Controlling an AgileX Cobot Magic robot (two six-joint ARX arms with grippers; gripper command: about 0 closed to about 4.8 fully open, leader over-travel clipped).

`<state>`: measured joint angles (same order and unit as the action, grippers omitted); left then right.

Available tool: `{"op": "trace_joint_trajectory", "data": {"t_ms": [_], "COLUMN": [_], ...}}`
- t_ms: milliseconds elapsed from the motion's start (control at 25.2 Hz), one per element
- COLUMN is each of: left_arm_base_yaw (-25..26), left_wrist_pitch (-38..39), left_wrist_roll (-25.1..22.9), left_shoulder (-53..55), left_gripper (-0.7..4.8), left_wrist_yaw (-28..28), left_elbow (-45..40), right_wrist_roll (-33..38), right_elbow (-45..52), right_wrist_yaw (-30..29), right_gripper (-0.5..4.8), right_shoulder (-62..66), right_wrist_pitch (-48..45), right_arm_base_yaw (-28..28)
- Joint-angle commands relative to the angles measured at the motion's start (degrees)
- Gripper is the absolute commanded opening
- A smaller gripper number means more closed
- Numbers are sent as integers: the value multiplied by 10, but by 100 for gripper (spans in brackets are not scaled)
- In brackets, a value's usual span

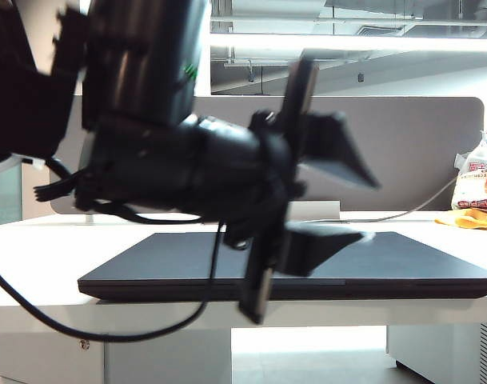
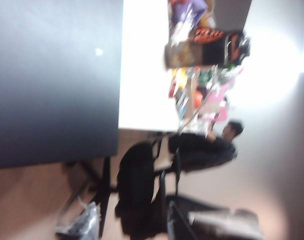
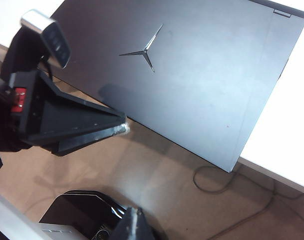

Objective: Open the lid of the laptop and use the keypad to enter the password "123".

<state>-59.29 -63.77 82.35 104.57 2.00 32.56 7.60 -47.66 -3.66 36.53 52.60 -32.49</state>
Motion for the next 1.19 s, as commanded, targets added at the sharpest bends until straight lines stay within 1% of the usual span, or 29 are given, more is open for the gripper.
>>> {"op": "trace_joint_trajectory", "data": {"t_ms": [40,119,159,278,437,715,874,993,1112,1191], "left_arm_base_yaw": [-8,-18,-20,-33,-41,-38,-21,0,4,3], "left_wrist_pitch": [-4,7,23,85,123,168,172,164,157,146], "left_wrist_roll": [36,45,58,88,131,167,167,167,167,167], "left_shoulder": [-3,-3,-3,-3,-3,-2,-2,8,21,25], "left_gripper": [180,172,170,170,171,171,170,170,169,116], "left_wrist_yaw": [112,166,172,174,196,210,204,161,137,135], "left_elbow": [-1,-1,-1,-3,-4,-4,-3,4,17,19], "right_wrist_roll": [-3,-4,-4,-4,-4,-4,-4,-4,-4,-4], "right_elbow": [-2,-2,-2,-2,-2,-2,-2,-2,-2,-2], "right_wrist_yaw": [1,0,-1,-1,-1,-1,-1,-1,-1,-1], "right_gripper": [-5,-5,-5,-5,-5,-5,-5,-5,-5,-5], "right_shoulder": [0,0,0,0,0,0,0,0,0,0], "right_wrist_pitch": [-4,-2,-1,-1,-1,-2,-2,-7,-9,-9], "right_arm_base_yaw": [-1,-1,-1,-1,-1,0,0,-1,0,-1]}}
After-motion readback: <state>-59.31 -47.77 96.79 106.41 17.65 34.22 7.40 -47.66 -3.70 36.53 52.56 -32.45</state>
